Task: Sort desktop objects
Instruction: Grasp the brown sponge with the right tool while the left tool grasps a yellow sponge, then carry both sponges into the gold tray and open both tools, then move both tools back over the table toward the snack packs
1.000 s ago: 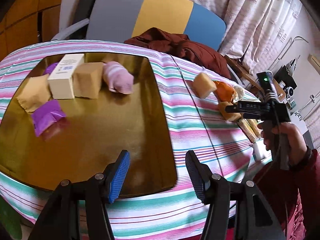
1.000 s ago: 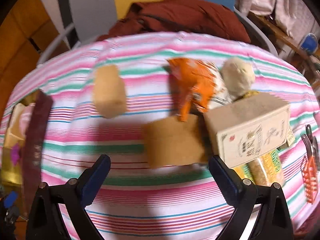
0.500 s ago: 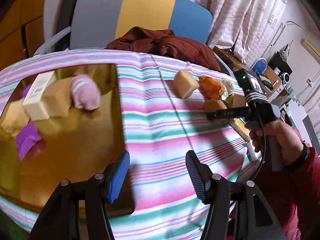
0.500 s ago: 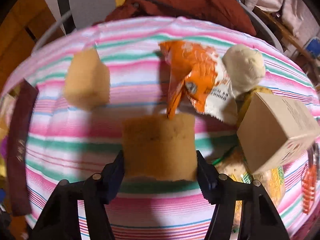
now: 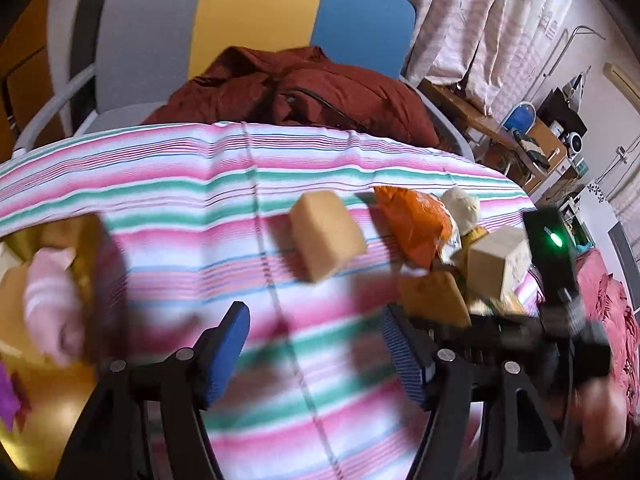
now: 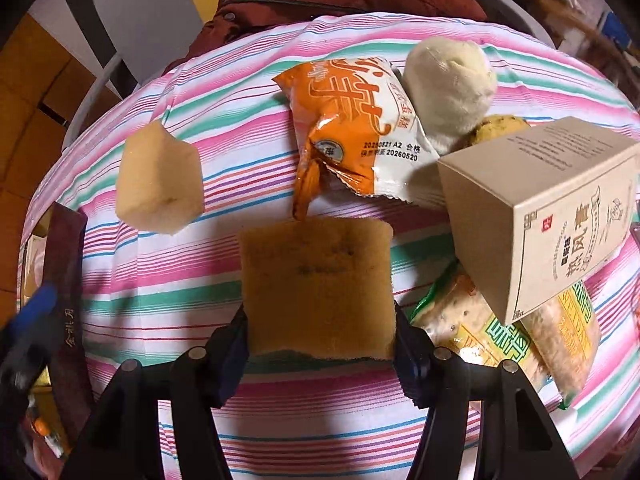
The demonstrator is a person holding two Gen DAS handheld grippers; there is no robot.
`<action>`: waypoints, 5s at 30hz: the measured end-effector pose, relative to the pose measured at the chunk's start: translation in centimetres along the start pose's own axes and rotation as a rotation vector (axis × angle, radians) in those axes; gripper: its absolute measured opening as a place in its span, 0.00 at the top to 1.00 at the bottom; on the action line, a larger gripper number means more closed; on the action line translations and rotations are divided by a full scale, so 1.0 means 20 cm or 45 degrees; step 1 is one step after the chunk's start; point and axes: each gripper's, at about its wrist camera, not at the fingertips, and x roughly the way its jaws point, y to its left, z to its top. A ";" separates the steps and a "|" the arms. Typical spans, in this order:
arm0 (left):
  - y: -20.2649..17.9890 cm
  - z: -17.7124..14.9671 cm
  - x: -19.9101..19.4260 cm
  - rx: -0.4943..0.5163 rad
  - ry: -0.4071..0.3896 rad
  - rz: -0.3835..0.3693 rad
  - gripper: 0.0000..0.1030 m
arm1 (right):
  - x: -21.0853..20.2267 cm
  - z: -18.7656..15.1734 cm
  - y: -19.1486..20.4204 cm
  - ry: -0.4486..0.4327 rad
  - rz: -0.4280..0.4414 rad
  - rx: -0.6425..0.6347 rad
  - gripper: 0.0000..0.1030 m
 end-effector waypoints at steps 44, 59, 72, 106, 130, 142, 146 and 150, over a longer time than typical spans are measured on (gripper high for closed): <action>0.09 -0.37 0.10 -0.048 -0.224 -0.056 0.72 | -0.04 0.02 0.02 -0.054 0.095 -0.001 0.37; 0.06 -0.74 -0.13 0.094 -0.280 -0.119 0.71 | -0.04 -0.02 0.26 -0.119 0.280 -0.237 0.37; 0.26 -0.90 -0.58 0.053 -0.438 -0.177 0.71 | -0.15 -0.23 0.68 -0.254 0.428 -0.665 0.37; 1.41 -0.86 -0.87 -0.559 -0.396 0.347 0.37 | -0.08 -0.43 1.68 -0.174 0.609 -0.748 0.10; 0.98 -0.79 -0.85 -0.465 -0.317 0.231 0.35 | -0.24 -0.37 1.01 -0.239 0.411 -0.563 0.07; 0.53 -0.67 -0.72 -0.193 -0.254 0.093 0.35 | -0.20 -0.17 0.23 -0.119 0.073 -0.118 0.04; 0.42 -0.66 -0.67 -0.144 -0.224 0.062 0.35 | -0.18 -0.13 -0.02 -0.059 -0.028 0.029 0.03; 0.34 -0.66 -0.63 -0.106 -0.202 0.042 0.35 | -0.16 -0.09 -0.23 -0.015 -0.135 0.168 0.03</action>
